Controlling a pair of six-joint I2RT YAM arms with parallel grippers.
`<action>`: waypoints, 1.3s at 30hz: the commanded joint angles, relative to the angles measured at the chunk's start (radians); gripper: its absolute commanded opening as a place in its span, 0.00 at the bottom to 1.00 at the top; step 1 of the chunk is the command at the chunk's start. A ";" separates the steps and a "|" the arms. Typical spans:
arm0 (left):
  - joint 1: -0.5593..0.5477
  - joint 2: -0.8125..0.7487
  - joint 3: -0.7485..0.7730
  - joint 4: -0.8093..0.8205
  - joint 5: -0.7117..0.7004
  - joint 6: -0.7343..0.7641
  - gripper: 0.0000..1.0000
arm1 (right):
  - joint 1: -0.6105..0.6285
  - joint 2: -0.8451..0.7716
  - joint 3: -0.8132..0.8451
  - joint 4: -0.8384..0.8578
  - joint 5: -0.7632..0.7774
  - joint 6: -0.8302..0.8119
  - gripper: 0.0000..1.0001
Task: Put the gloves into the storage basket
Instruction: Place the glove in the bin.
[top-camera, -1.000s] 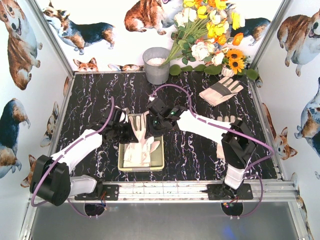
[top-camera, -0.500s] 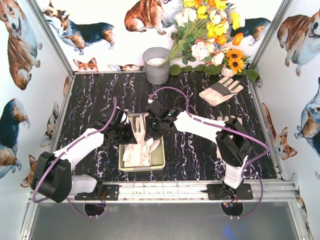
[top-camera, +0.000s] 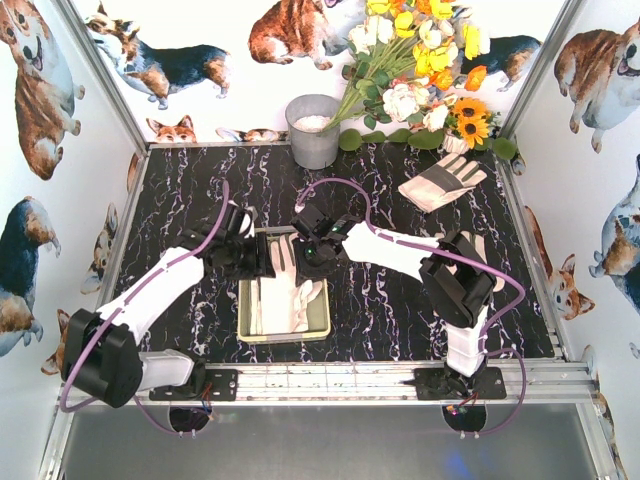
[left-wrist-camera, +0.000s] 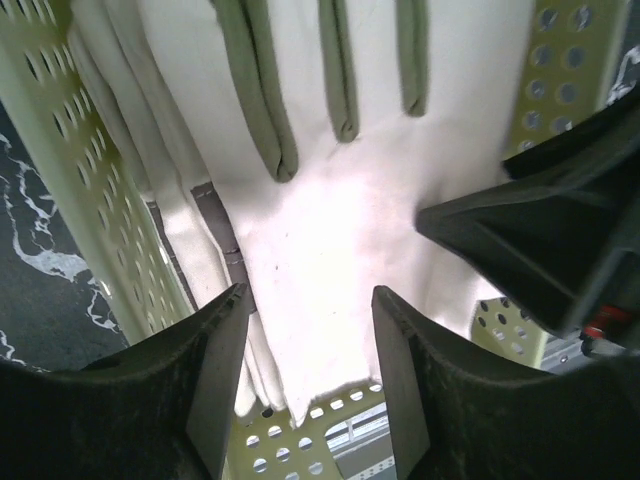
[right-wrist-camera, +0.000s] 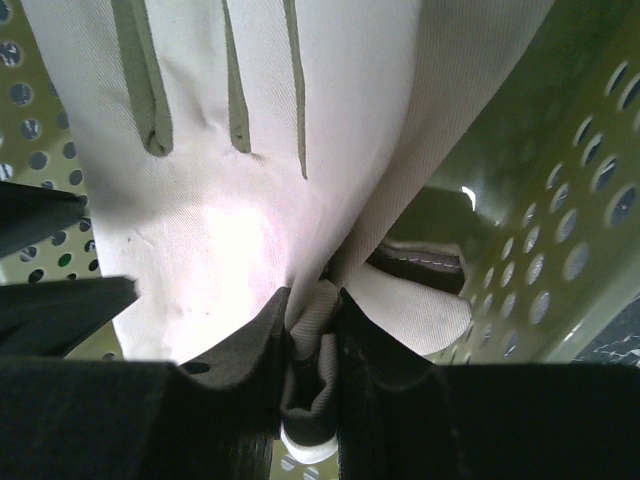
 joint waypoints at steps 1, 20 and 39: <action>0.001 -0.045 0.085 -0.092 -0.059 0.026 0.51 | -0.004 0.011 0.052 0.014 0.004 -0.047 0.00; 0.063 -0.096 -0.031 -0.042 -0.108 -0.012 0.80 | -0.005 -0.025 0.004 0.124 -0.080 -0.018 0.00; 0.064 -0.076 -0.094 0.051 -0.017 -0.029 0.76 | -0.004 0.020 -0.031 0.255 -0.173 0.071 0.00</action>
